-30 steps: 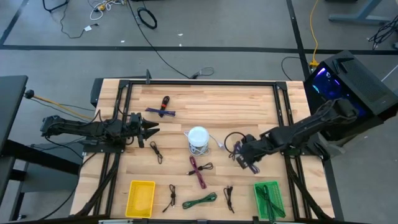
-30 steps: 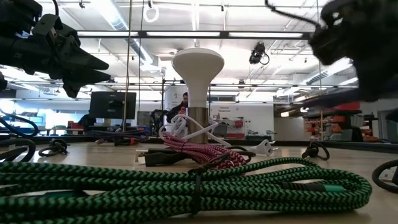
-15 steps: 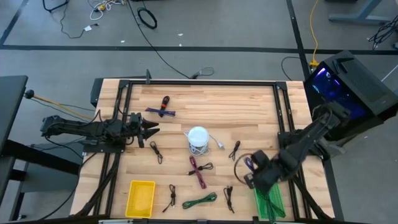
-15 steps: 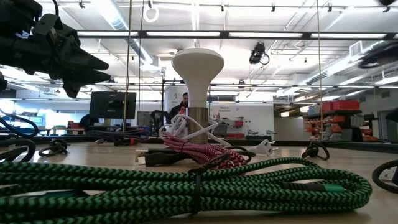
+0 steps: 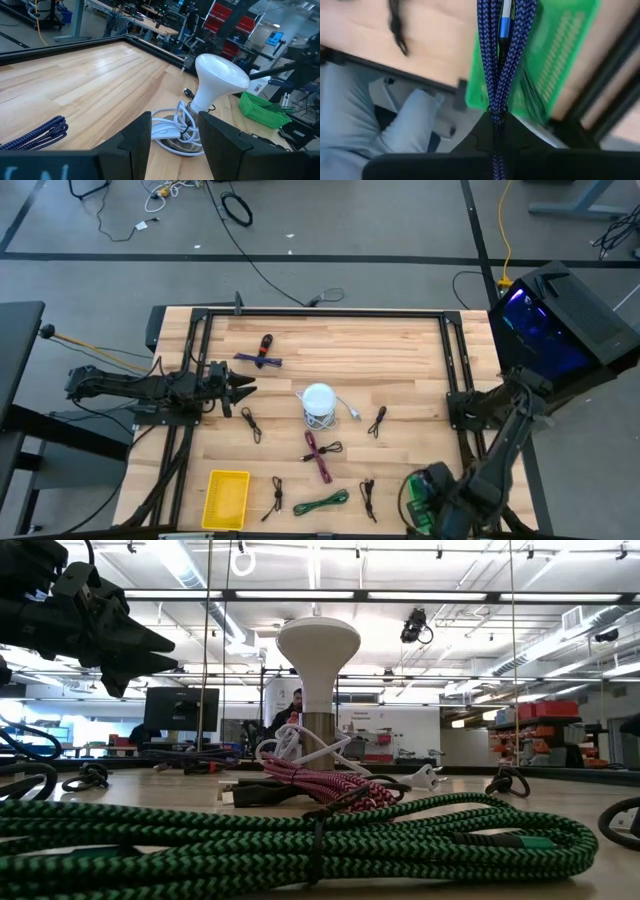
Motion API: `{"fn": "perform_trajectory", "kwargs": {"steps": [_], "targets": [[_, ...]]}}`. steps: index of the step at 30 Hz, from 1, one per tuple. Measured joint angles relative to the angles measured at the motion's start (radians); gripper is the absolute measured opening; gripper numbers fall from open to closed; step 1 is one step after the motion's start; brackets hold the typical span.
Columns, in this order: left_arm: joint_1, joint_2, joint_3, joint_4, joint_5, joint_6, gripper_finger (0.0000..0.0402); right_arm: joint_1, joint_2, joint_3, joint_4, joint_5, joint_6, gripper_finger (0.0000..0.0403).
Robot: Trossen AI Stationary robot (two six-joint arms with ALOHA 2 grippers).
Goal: Pick & Place USB Port
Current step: Put the right purple charger cable into the green bin
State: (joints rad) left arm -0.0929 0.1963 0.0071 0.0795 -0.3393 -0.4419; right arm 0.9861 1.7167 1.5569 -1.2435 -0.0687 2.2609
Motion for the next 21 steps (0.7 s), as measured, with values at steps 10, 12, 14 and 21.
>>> {"fn": "perform_trajectory", "kwargs": {"steps": [10, 12, 14, 21], "targets": [[0.0, 0.0, 0.0, 0.0, 0.0, 0.0, 0.0167, -0.031, 0.067, 0.031, 0.02, -0.079, 0.011, 0.0006], [0.0, 0.0, 0.0, 0.0, 0.0, 0.0, 0.0167, -0.045, 0.067, 0.031, 0.018, -0.082, 0.012, 0.0006], [0.0, 0.0, 0.0, 0.0, 0.0, 0.0, 0.0167, -0.061, 0.067, 0.031, 0.017, -0.081, 0.012, 0.0006], [0.0, 0.0, 0.0, 0.0, 0.0, 0.006, 0.0167, -0.075, 0.071, 0.002, -0.003, -0.139, 0.018, 0.0006]]}}
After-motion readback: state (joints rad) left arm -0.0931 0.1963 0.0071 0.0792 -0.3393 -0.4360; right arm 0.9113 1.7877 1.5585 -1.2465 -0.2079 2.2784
